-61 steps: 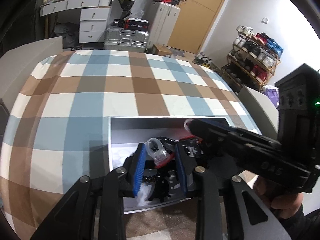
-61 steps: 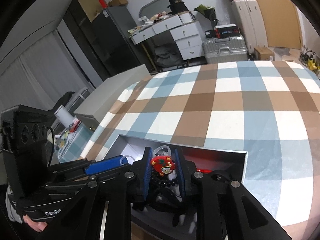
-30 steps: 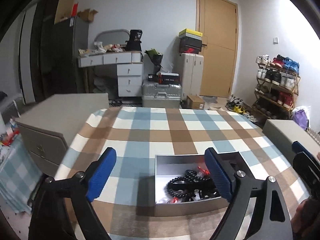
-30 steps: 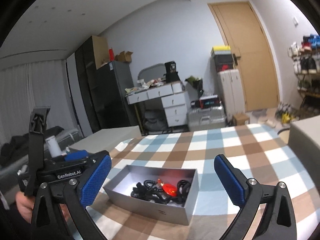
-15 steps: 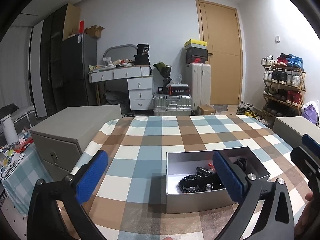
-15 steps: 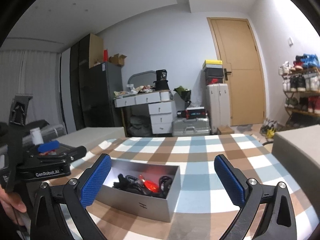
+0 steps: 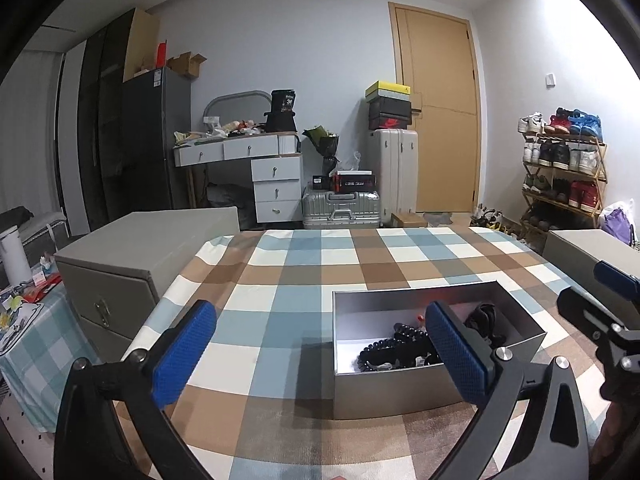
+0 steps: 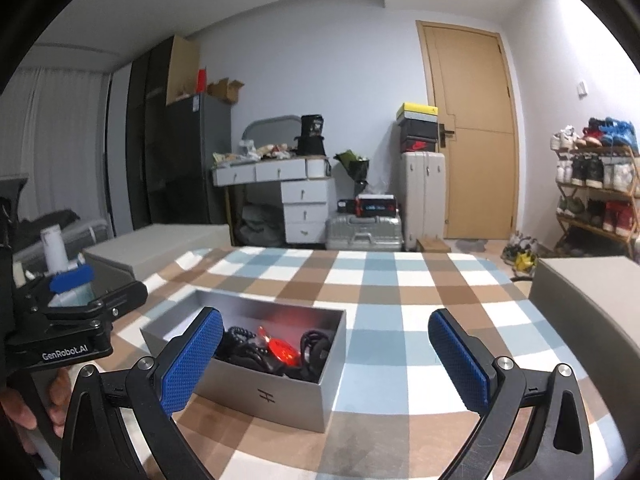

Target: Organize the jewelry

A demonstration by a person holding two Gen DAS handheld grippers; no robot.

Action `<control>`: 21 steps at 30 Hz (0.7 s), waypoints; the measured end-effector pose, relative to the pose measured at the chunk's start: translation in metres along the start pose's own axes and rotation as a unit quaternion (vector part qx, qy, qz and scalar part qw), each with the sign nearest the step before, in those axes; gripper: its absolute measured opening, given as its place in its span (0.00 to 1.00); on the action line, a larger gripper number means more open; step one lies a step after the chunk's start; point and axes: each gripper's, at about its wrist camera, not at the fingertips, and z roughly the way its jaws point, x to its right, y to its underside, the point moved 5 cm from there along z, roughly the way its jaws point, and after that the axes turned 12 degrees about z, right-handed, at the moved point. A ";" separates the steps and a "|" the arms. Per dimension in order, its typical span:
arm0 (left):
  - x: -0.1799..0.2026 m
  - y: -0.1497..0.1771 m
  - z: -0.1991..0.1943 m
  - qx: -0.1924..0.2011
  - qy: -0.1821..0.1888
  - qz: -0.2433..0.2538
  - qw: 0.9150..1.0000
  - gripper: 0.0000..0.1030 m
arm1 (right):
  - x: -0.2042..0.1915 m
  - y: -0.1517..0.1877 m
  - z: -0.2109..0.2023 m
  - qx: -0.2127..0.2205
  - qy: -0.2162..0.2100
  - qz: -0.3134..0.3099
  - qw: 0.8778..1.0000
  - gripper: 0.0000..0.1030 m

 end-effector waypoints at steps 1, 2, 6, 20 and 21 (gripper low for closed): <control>0.000 0.000 -0.001 0.004 0.002 -0.001 1.000 0.99 | -0.002 0.001 0.000 -0.001 0.004 -0.006 1.000 1.00; 0.000 0.001 -0.001 0.005 0.002 -0.001 1.000 0.99 | -0.002 0.001 0.000 -0.001 0.002 -0.006 1.000 1.00; -0.001 0.005 0.001 0.002 0.004 -0.009 1.000 0.99 | 0.000 0.002 0.000 -0.002 0.005 -0.005 1.000 1.00; -0.002 0.004 -0.005 0.015 0.001 -0.012 1.000 0.99 | 0.000 0.001 0.001 -0.006 0.003 -0.005 1.000 1.00; -0.002 0.004 -0.004 0.015 0.001 -0.013 1.000 0.99 | 0.000 0.001 0.001 -0.006 0.003 -0.005 1.000 1.00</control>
